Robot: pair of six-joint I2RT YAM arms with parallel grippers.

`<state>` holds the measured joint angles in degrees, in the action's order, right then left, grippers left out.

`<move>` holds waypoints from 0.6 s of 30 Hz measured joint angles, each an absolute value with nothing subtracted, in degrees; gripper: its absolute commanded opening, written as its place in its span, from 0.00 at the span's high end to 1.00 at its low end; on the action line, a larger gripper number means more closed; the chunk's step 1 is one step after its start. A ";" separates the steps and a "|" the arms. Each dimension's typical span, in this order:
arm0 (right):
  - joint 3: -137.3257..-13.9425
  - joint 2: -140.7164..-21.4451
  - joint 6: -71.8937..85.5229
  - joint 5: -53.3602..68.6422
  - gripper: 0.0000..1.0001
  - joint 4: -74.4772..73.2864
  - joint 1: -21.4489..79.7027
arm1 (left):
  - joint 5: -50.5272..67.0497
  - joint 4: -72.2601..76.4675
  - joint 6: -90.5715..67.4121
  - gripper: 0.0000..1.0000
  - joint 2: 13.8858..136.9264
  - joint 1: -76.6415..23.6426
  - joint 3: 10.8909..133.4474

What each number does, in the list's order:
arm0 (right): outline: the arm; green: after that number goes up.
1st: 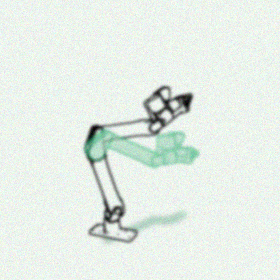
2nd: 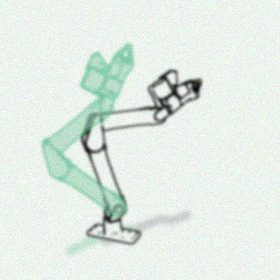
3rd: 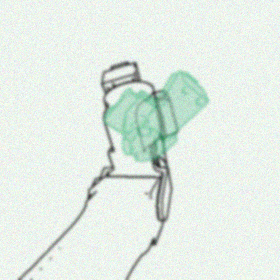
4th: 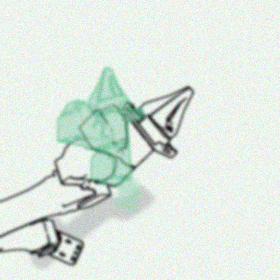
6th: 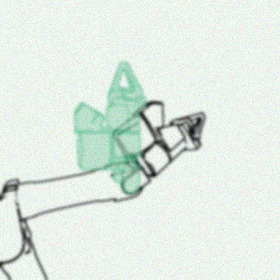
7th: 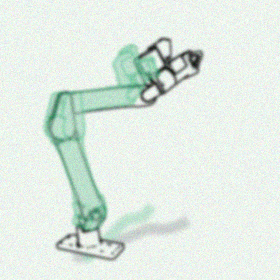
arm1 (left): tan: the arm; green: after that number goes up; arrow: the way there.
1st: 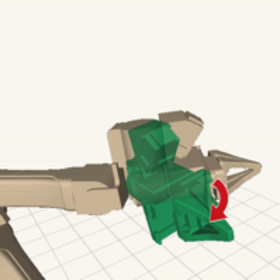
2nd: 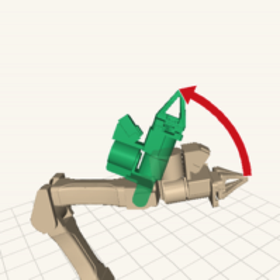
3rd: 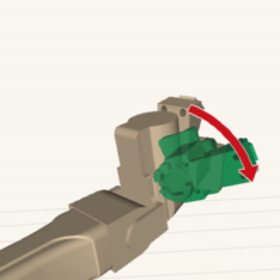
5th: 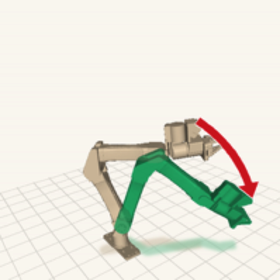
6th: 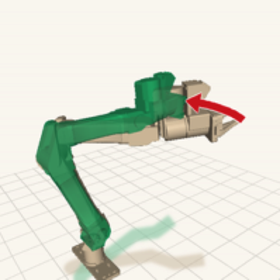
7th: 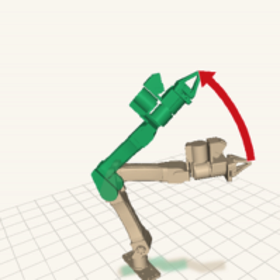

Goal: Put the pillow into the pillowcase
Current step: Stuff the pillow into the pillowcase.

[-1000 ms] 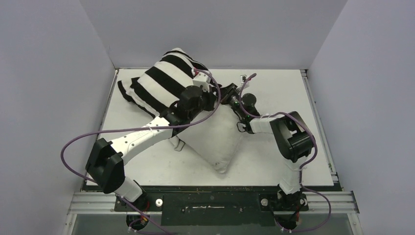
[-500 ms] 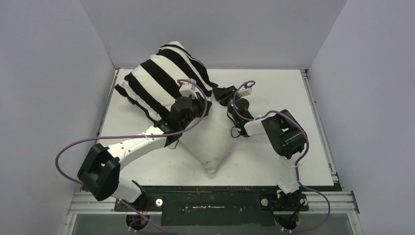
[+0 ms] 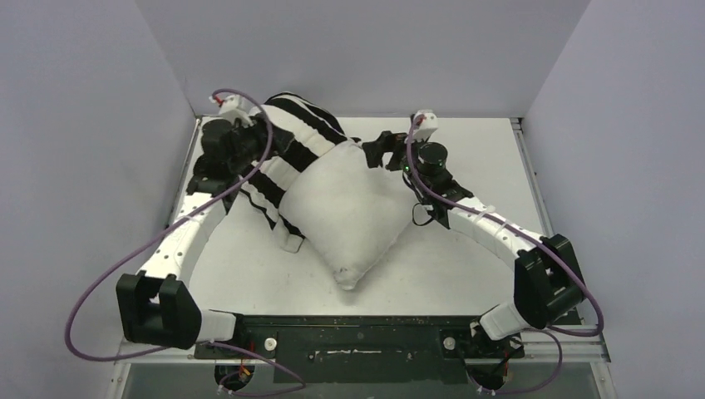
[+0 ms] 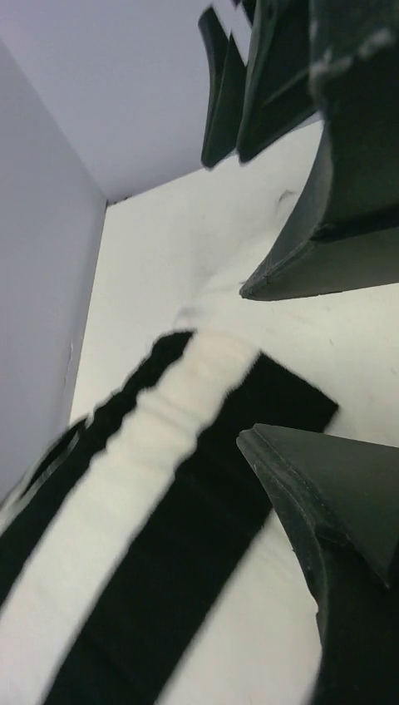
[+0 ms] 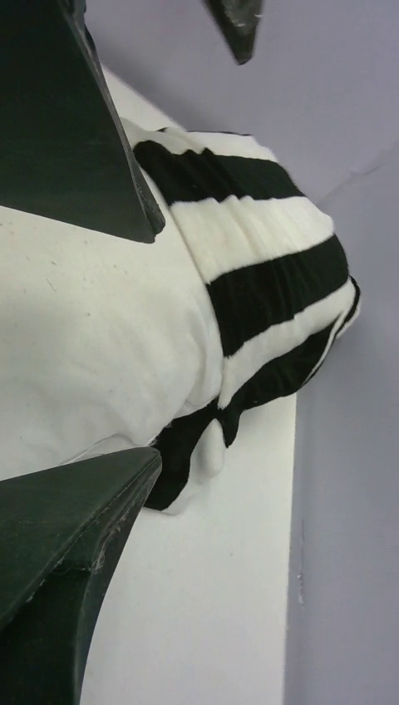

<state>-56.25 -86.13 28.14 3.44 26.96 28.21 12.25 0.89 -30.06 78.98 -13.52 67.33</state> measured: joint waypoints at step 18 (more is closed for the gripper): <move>-75.96 -97.14 -22.02 -4.27 0.00 1.74 59.48 | 22.72 8.56 -47.64 0.45 60.86 8.10 25.43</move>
<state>-75.96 -97.14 -22.02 -4.27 1.74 59.48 22.72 8.56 -47.64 60.86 8.10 25.43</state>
